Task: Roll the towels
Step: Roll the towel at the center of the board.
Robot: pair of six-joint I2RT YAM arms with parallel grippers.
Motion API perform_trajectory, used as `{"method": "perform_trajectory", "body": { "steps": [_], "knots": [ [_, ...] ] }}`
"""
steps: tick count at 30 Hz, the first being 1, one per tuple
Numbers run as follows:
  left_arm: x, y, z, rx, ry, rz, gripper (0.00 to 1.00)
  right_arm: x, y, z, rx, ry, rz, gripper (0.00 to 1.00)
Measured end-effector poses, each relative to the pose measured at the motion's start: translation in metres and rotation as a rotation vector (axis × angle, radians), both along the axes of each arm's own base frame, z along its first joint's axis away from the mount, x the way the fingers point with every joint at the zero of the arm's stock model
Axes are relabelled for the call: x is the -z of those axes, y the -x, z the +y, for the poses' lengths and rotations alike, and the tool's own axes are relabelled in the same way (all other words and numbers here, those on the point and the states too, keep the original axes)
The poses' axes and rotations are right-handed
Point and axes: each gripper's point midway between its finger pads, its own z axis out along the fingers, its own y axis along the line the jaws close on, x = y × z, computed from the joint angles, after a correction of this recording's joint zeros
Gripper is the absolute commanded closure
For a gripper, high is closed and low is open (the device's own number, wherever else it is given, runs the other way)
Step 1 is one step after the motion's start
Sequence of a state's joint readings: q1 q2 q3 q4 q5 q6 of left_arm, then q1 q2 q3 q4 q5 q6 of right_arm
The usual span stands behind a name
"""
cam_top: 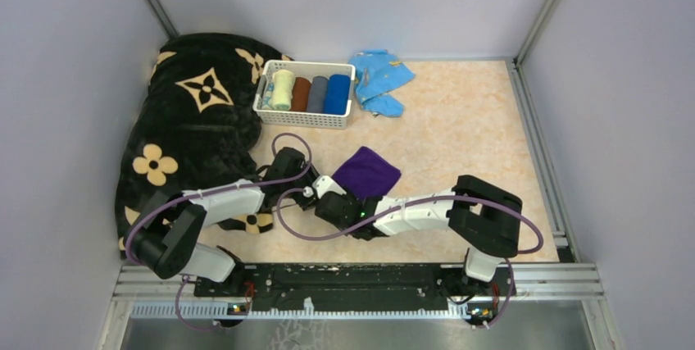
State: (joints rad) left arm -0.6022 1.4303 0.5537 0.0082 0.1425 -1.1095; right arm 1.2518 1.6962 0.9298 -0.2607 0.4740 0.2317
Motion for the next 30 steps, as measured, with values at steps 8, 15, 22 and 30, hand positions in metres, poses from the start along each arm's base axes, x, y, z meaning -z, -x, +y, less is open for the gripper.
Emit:
{"method": "perform_trajectory", "body": {
  "steps": [8,15,22,30],
  "knots": [
    [-0.010,0.004,0.015,-0.018,-0.056,-0.024,0.31,0.001,0.001,0.003,-0.047,-0.068,0.065,0.91],
    [-0.043,0.011,0.033,-0.053,-0.052,-0.120,0.29,-0.007,0.011,0.018,-0.123,-0.399,0.404,0.95],
    [-0.036,0.030,0.040,-0.033,-0.037,-0.104,0.28,-0.011,0.018,0.025,-0.149,-0.734,0.757,0.94],
    [-0.013,0.032,0.031,0.002,-0.032,-0.043,0.32,-0.007,0.015,0.022,-0.131,-0.894,1.004,0.93]
  ]
}}
